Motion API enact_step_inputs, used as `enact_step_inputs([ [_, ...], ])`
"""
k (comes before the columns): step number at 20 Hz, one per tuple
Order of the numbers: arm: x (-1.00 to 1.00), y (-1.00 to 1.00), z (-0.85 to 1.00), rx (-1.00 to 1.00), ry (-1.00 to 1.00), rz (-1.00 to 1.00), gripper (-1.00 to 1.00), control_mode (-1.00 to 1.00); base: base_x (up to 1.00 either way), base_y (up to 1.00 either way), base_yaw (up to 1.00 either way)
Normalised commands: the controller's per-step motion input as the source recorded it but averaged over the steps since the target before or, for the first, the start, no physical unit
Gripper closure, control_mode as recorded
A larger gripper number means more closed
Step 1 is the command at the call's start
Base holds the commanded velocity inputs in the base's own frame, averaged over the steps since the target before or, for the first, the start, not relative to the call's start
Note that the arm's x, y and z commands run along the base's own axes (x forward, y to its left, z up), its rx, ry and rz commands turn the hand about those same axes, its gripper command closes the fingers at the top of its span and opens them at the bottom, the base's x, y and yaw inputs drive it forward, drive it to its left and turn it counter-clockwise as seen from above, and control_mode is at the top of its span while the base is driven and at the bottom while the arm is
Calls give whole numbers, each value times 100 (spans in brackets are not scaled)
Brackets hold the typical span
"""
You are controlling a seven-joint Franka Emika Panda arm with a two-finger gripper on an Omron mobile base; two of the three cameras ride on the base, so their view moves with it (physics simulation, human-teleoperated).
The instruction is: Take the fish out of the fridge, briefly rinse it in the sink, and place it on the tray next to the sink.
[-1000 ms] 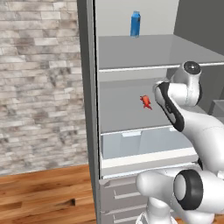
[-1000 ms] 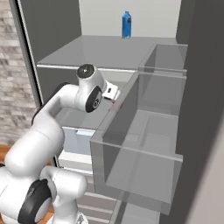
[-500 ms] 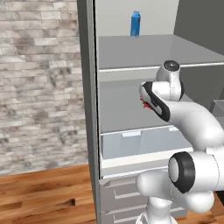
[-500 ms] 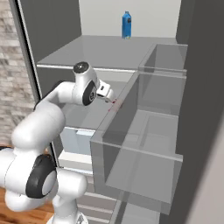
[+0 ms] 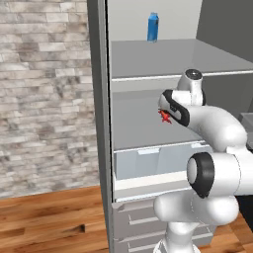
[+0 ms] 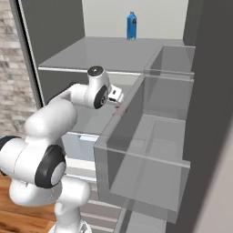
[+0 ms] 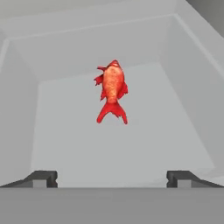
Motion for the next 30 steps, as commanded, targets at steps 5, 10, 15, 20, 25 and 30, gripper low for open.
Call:
enact_step_inputs([
  [5,34,-16,-27,4,0,10,-100,-100,0,0,0],
  [10,55,1,-27,0,6,4,-100,-100,0,0,0],
  [15,49,0,-28,0,0,3,-100,-100,0,0,0],
  [20,38,0,-7,0,0,0,-100,-100,0,0,0],
  [25,7,0,0,0,1,0,-100,-100,0,0,0],
  [30,34,-1,-20,0,0,0,-100,-100,0,0,0],
])
